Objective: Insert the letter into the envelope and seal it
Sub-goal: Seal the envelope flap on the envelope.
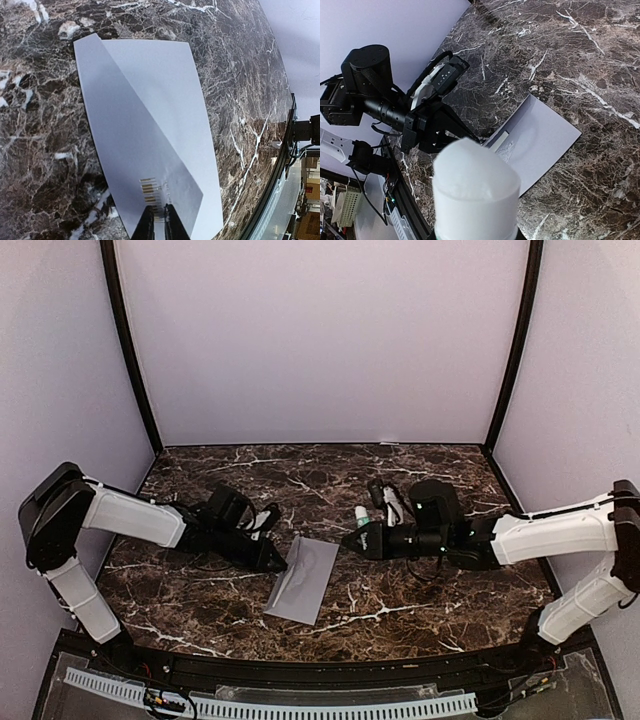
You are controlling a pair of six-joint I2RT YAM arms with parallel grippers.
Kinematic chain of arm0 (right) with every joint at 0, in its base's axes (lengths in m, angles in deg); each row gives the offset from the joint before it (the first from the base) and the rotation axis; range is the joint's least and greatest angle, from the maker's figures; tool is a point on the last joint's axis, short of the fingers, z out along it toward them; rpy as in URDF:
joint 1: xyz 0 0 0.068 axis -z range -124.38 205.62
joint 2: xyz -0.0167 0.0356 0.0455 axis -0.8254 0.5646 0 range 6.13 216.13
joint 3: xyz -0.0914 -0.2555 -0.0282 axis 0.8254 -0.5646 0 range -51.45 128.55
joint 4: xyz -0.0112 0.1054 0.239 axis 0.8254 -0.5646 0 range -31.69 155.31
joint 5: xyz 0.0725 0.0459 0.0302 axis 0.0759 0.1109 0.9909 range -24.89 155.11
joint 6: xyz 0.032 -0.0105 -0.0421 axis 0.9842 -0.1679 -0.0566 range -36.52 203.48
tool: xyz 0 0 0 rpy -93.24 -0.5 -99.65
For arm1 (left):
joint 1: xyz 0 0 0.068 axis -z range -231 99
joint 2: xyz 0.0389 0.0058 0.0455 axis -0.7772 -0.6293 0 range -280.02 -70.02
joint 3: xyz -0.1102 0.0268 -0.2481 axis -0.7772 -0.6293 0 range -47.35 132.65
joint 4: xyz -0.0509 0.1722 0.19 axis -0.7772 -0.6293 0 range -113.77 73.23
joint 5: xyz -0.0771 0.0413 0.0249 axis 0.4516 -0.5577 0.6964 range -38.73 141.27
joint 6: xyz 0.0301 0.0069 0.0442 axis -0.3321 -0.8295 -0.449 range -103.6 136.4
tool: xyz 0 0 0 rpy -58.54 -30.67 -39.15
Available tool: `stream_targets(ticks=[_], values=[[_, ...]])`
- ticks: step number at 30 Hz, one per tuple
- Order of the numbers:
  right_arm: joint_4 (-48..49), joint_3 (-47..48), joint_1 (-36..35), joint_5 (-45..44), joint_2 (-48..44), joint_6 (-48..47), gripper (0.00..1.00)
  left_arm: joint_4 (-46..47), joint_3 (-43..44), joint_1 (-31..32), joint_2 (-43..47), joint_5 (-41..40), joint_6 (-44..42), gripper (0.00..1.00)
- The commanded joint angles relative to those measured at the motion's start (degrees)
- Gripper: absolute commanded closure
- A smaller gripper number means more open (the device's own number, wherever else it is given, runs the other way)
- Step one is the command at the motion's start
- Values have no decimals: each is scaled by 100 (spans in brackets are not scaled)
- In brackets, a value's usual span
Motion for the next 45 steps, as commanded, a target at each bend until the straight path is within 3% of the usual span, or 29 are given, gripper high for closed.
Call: stream_targets(ticks=[1, 23, 45], values=[[433, -95, 43, 99, 162, 64, 100, -2, 171, 117, -136, -90, -11, 93], [710, 160, -47, 320, 928, -7, 100, 462, -20, 313, -434, -45, 156, 100], [974, 1773, -477, 584, 3085, -181, 100, 777, -579, 314, -471, -161, 229, 100]])
